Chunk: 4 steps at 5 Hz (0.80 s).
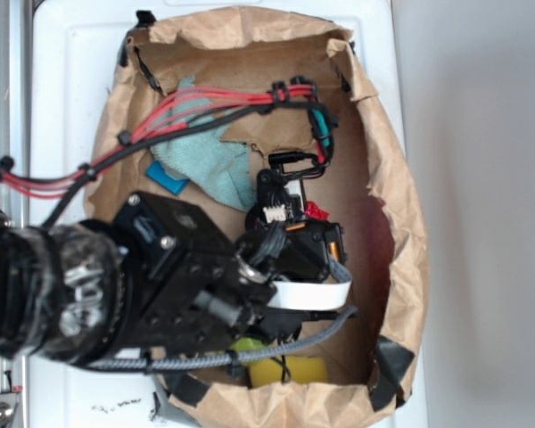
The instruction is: Grab the red paper.
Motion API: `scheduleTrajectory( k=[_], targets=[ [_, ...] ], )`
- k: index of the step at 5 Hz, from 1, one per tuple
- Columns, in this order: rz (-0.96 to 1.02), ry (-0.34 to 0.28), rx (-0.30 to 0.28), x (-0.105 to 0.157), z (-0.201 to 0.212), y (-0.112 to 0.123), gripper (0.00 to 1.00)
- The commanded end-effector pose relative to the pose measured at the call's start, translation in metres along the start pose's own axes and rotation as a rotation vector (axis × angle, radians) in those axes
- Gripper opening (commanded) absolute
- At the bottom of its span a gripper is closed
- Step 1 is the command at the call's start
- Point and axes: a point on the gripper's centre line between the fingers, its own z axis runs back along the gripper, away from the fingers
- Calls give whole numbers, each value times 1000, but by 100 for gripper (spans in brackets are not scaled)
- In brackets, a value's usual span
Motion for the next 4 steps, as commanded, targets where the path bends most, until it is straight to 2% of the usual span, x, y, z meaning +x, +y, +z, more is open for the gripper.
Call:
scheduleTrajectory(
  k=[1,2,3,4],
  targets=[
    [6,-26,-117,18,50,-2,0],
    [1,-7,-135,22,82,-1,0],
    [48,42,-126,34,94,7,0],
    [129,142,-146,52,99,25,0]
  ],
)
